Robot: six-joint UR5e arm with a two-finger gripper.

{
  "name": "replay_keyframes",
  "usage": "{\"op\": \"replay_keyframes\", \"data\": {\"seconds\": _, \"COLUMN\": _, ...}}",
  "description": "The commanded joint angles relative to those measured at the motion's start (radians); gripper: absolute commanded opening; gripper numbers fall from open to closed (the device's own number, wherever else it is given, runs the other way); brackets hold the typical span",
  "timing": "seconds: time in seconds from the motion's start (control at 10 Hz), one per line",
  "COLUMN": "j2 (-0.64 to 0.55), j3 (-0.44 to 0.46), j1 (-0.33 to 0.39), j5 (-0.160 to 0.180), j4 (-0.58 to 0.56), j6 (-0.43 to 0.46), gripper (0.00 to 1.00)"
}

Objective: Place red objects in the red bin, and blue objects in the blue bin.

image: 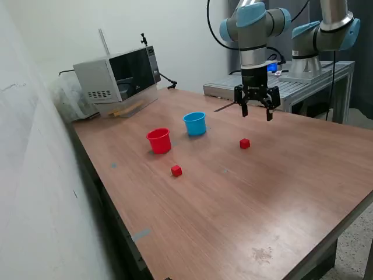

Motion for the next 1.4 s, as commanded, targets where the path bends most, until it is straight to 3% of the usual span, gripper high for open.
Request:
{"op": "replay_keyframes", "data": {"seconds": 0.0, "j2": 0.045, "j3": 0.005, "j1": -0.021, "j5": -0.003, "j4": -0.031, "j6": 0.0, "gripper": 1.0}}
{"op": "replay_keyframes", "data": {"seconds": 0.3, "j2": 0.092, "j3": 0.003, "j1": -0.06, "j5": -0.003, "j4": -0.055, "j6": 0.0, "gripper": 1.0}}
{"op": "replay_keyframes", "data": {"seconds": 0.8, "j2": 0.12, "j3": -0.001, "j1": -0.06, "j5": -0.003, "j4": -0.068, "j6": 0.0, "gripper": 1.0}}
{"op": "replay_keyframes", "data": {"seconds": 0.9, "j2": 0.122, "j3": 0.0, "j1": -0.06, "j5": -0.003, "j4": -0.069, "j6": 0.0, "gripper": 0.0}}
{"op": "replay_keyframes", "data": {"seconds": 1.3, "j2": 0.12, "j3": 0.012, "j1": -0.06, "j5": -0.001, "j4": -0.069, "j6": -0.003, "gripper": 0.0}}
